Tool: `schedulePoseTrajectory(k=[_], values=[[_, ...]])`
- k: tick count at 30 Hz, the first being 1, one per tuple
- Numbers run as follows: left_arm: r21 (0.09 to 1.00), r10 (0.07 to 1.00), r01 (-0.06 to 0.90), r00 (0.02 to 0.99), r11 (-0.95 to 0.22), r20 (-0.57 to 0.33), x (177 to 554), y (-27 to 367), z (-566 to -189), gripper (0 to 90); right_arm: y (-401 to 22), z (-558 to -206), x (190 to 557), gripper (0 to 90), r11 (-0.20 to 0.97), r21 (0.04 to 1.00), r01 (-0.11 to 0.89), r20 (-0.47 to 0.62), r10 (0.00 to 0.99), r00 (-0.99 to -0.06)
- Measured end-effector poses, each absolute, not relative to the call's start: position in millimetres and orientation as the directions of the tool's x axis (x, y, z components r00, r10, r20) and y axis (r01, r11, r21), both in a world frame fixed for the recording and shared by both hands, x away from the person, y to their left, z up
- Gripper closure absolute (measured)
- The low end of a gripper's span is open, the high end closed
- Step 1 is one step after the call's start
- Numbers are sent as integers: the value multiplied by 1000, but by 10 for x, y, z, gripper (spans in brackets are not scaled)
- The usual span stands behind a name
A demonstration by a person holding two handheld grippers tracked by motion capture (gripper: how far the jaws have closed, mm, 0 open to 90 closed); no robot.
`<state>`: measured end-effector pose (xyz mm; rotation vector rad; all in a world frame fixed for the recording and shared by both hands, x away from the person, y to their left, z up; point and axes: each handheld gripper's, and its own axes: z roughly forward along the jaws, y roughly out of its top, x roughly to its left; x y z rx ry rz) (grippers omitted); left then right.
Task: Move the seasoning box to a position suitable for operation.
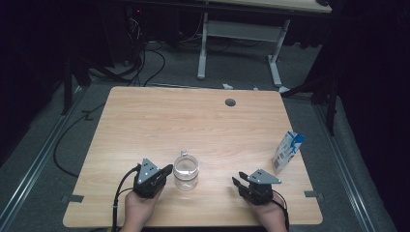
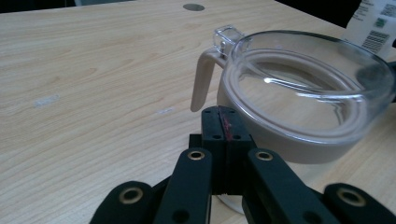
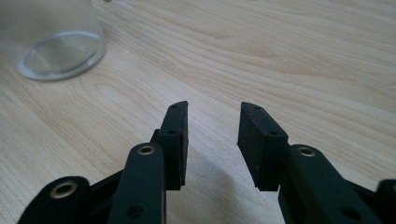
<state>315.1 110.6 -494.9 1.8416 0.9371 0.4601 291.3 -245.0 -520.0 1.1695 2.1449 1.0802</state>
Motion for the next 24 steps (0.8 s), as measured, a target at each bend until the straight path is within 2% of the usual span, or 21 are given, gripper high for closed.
schedulePoseTrajectory(k=[24], values=[[889,661,368,743,-270,-107,2845,718,-4950,900,-2432,-5177,2897,634,332,817,472,-34,844,-535]])
